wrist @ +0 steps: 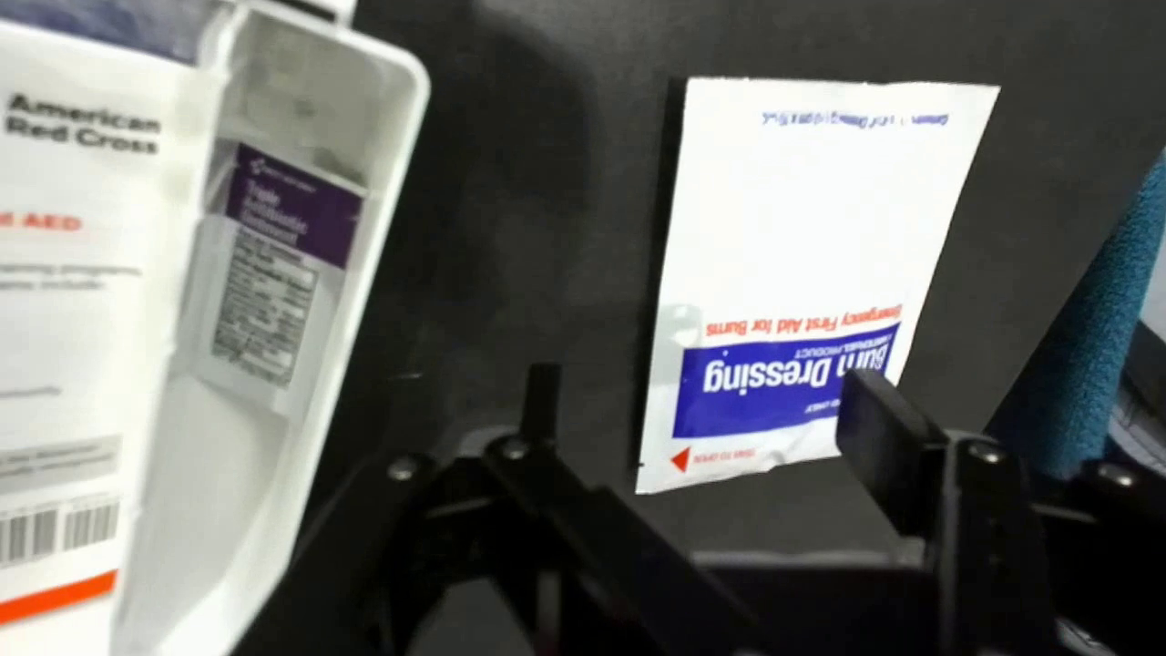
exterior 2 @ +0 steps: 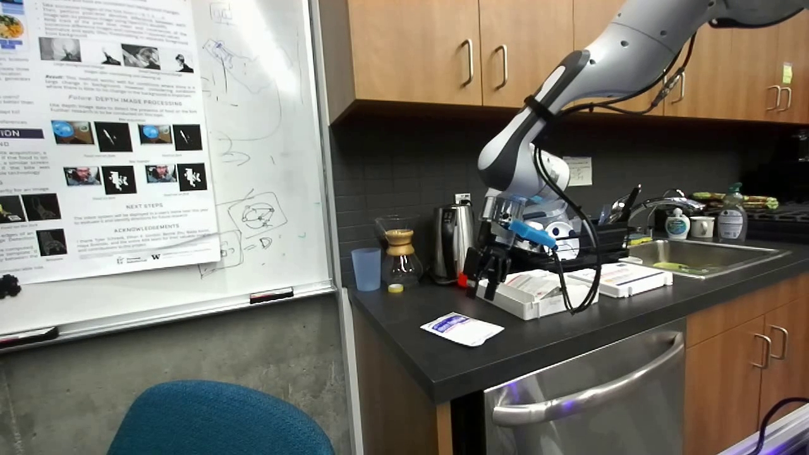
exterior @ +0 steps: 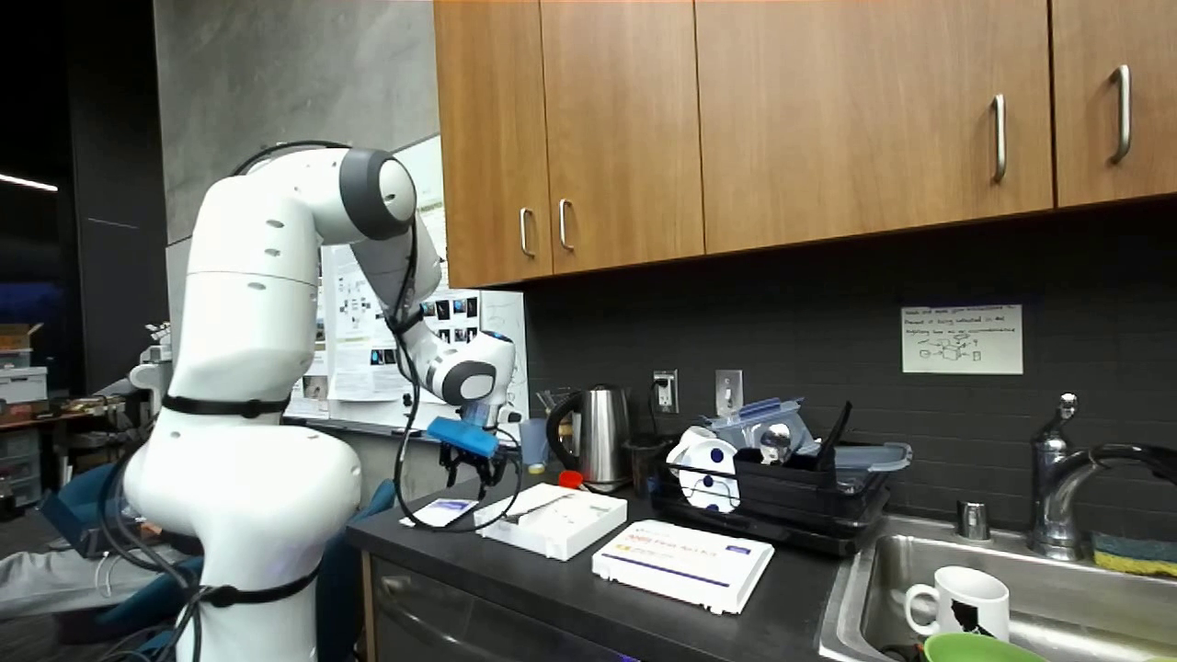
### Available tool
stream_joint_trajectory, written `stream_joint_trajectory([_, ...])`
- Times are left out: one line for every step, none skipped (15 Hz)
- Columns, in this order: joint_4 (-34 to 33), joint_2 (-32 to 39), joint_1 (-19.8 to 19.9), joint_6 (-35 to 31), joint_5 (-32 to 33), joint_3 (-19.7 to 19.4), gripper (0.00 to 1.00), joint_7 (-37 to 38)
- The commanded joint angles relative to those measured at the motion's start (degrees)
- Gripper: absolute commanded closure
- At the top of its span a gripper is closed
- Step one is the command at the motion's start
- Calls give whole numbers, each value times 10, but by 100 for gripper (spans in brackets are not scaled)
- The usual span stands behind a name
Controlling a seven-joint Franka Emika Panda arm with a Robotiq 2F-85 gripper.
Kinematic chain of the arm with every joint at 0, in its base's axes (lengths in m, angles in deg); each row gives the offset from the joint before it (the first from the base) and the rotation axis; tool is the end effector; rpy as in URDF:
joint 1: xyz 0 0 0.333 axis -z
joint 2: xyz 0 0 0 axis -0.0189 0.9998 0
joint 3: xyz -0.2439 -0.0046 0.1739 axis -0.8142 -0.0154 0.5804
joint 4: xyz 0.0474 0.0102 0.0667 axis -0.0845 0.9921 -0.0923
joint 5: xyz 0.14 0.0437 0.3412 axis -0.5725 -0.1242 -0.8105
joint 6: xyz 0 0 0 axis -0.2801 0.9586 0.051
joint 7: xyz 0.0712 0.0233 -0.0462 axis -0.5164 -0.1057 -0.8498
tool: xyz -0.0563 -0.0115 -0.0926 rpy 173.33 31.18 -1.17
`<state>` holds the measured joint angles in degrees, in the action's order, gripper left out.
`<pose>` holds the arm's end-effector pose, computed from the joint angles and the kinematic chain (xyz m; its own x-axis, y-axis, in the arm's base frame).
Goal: Remove a white packet from the box on the left and put it on the counter
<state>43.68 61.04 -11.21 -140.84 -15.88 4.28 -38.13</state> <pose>0.4688 0.1949 0.2955 0.9347 0.3299 0.1324 0.3552 -0.8809 -0.3127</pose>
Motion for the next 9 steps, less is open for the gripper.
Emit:
stream_joint_trajectory([25, -33, 8, -35, 54, 4, 0, 73])
stream_joint_trajectory([34, -42, 7, -43, 71, 2, 0, 105])
stream_joint_trajectory([45, -53, 5, -54, 88, 2, 0, 137])
stream_joint_trajectory([52, -62, 4, -60, 105, 1, 0, 165])
stream_joint_trajectory([62, -72, 4, -63, 127, 0, 0, 200])
stream_joint_trajectory([70, -81, 4, -65, 150, -2, 0, 236])
stream_joint_trajectory([79, -92, 5, -64, 172, -2, 0, 271])
stream_joint_trajectory([86, -101, 6, -59, 193, -2, 0, 301])
stream_joint_trajectory([95, -112, 9, -56, 222, -2, 0, 339])
